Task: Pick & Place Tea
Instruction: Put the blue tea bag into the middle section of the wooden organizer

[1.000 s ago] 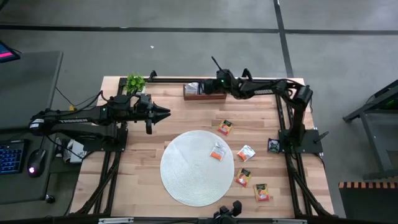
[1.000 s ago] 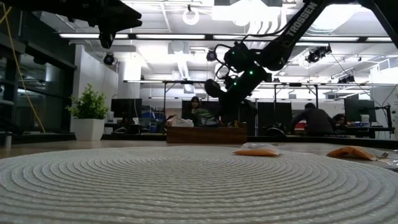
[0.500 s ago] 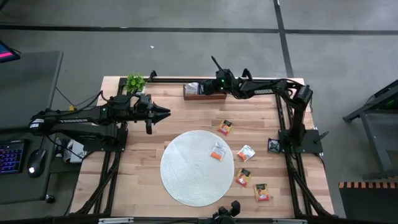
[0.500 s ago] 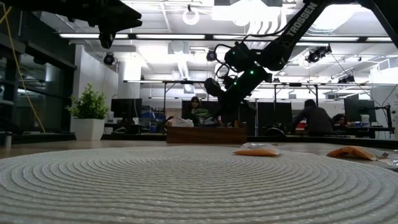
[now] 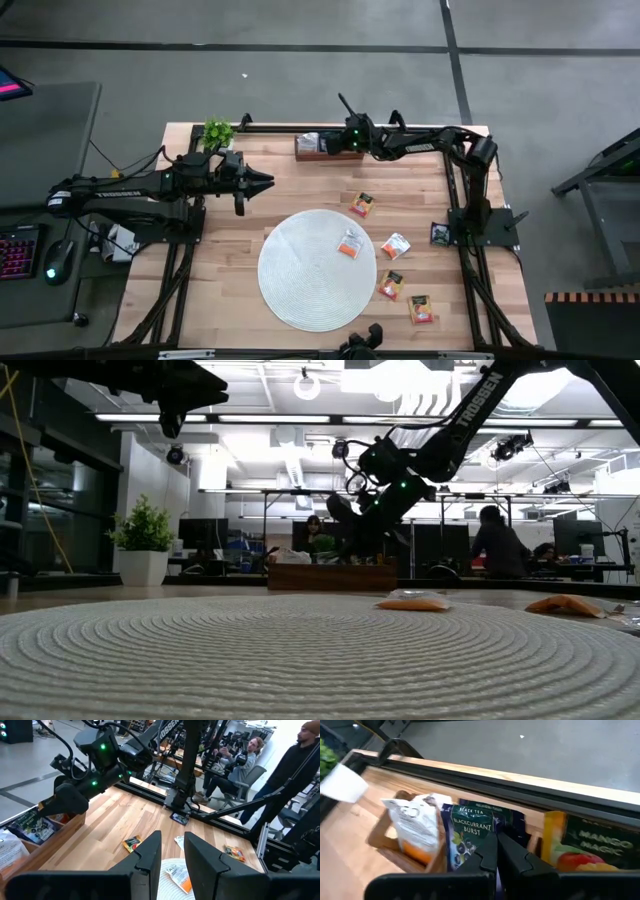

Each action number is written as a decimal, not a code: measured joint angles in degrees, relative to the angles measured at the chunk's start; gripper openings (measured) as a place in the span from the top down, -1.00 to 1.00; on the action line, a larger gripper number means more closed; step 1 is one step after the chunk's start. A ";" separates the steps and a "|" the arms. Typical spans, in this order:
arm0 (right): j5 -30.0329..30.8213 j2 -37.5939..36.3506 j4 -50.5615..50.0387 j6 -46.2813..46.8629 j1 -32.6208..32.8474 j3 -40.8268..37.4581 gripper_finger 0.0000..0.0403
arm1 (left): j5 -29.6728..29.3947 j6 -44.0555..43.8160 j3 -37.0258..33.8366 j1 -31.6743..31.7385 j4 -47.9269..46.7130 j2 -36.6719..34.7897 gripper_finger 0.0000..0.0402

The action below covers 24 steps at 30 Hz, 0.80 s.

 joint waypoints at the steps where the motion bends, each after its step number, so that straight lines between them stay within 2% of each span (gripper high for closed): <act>1: -0.12 0.00 0.53 -0.03 0.00 0.00 1.00 | -0.01 0.02 0.00 0.00 -0.01 0.00 0.59; 7: -0.17 0.00 1.66 -0.76 0.00 0.00 0.93 | -0.02 -0.01 0.00 0.00 -0.01 0.00 0.59; 17: -0.26 0.00 0.21 -1.19 0.00 0.00 0.59 | -0.02 0.01 0.00 0.00 -0.01 0.00 0.59; 24: -3.06 0.00 0.10 -1.84 0.00 0.00 0.43 | -0.01 -0.01 0.00 0.00 -0.01 0.00 0.59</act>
